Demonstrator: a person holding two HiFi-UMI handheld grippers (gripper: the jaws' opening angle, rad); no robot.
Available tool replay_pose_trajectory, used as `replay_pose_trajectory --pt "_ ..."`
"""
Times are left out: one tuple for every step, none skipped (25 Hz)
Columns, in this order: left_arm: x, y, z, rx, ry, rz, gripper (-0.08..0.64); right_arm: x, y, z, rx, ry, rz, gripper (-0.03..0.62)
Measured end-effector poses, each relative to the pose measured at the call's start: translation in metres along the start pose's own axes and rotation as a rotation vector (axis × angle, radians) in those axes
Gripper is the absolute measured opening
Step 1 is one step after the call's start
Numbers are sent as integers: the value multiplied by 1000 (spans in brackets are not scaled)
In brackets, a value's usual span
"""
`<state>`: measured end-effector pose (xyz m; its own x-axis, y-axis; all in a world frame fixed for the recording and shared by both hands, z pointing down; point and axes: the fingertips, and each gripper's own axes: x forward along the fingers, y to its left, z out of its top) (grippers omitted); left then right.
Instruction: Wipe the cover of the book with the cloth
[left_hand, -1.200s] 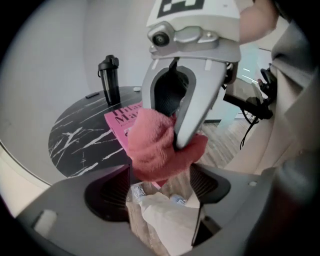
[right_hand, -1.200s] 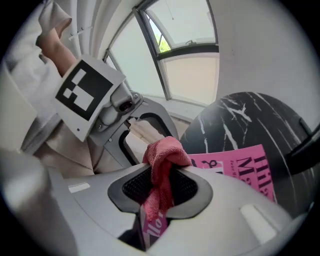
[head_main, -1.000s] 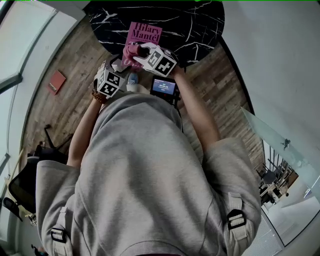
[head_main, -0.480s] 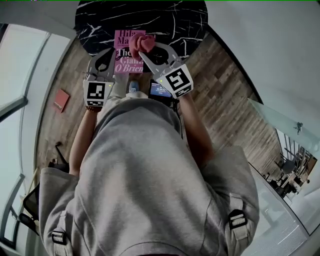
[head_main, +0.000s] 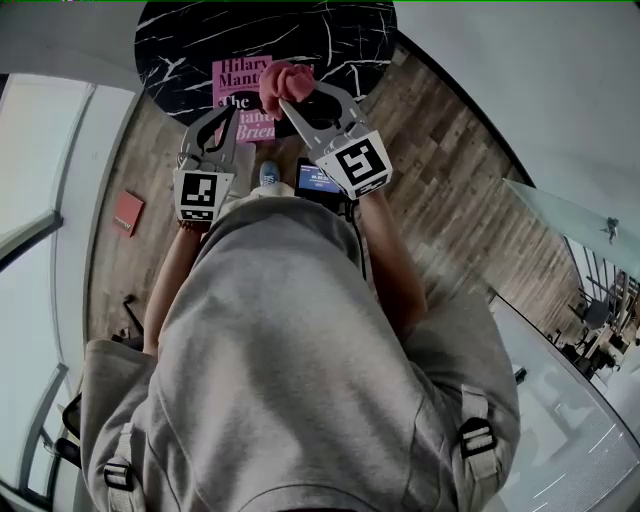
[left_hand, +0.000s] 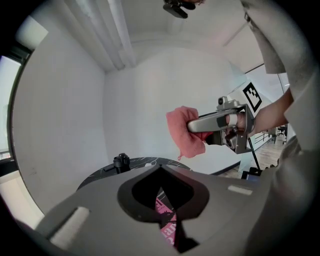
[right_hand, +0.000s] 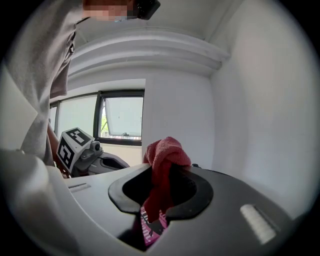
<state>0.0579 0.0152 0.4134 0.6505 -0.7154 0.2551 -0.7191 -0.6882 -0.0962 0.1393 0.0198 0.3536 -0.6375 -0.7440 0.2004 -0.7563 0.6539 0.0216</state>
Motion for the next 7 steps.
replay_pose_trajectory --pt "-1 -3 1 2 0 -4 0 -4 0 0 2 -3 -7 101" --pt "-2 -5 1 5 0 -5 0 -7 -1 0 2 -6 -13 101" --pt "-4 -6 3 6 -1 -4 0 -10 -1 0 2 -8 -18 101" --pt "-5 -6 4 7 -3 -1 0 -13 -2 1 2 -10 -23 101" --pt "-6 -5 6 7 -6 4 0 -15 -3 2 3 -13 -28 101" --pt "-7 -5 8 6 -9 9 0 -17 -4 3 4 -18 -33 101" --pt "-8 -4 10 5 -12 15 0 -19 -6 5 6 -23 -38 101"
